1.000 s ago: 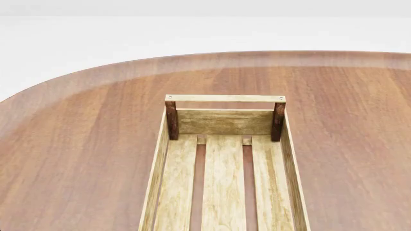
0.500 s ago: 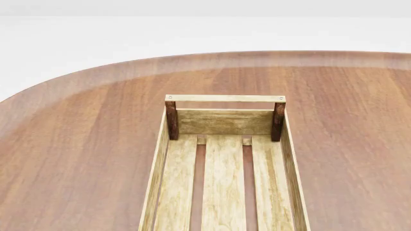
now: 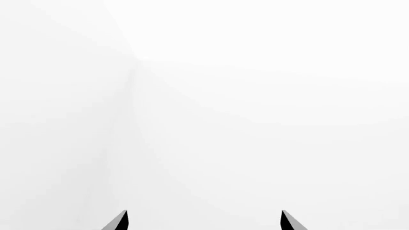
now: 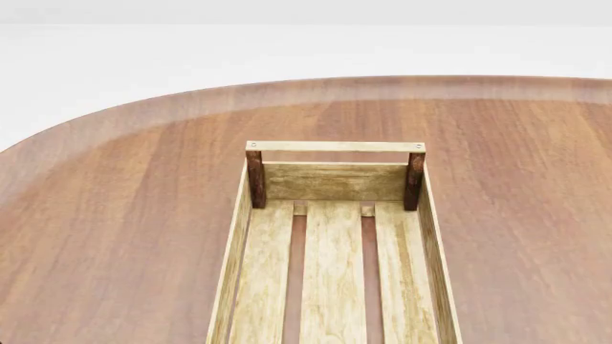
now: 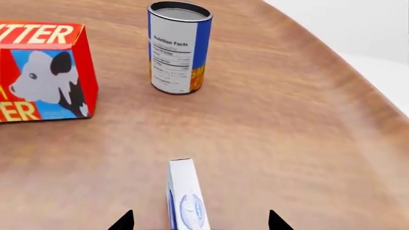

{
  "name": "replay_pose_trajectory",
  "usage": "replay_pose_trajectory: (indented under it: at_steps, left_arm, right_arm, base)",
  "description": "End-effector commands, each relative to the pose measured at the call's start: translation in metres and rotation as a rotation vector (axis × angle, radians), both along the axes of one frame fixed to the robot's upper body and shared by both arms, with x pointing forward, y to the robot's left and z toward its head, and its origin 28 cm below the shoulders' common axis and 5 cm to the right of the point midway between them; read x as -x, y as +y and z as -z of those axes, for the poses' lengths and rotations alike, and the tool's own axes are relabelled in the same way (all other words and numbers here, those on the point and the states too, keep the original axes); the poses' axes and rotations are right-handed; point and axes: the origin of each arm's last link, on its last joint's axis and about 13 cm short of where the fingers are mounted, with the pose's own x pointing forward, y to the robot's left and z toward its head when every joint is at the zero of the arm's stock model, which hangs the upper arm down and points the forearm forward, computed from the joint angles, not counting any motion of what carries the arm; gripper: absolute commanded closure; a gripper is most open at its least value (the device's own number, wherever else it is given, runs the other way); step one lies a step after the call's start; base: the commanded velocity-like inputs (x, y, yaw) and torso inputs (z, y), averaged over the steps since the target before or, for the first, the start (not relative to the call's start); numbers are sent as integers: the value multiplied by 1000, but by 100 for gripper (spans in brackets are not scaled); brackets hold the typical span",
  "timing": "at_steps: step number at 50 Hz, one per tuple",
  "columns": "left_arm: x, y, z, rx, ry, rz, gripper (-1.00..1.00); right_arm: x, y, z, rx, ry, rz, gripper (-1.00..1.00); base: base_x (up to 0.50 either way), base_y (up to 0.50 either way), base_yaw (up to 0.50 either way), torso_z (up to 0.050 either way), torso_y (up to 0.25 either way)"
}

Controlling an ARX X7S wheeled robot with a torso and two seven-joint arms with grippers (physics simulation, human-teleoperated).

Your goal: Pick up the cream cheese and put it in the tray.

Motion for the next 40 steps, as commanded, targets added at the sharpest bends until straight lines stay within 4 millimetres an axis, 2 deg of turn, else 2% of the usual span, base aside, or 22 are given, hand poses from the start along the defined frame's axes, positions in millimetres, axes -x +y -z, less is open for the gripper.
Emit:
replay_pose_trajectory:
  at_steps: [1,40]
  left_arm:
    - [0,0,0,0,2,-1,-100]
    - [0,-1,0,1,9,-6,-100]
  right_arm:
    - [0,-2,4,-15,7,9,-100]
    - [-2,-8,19,-80,11,20,-100]
  base:
    - [0,0,0,0,0]
    - [0,0,0,0,0]
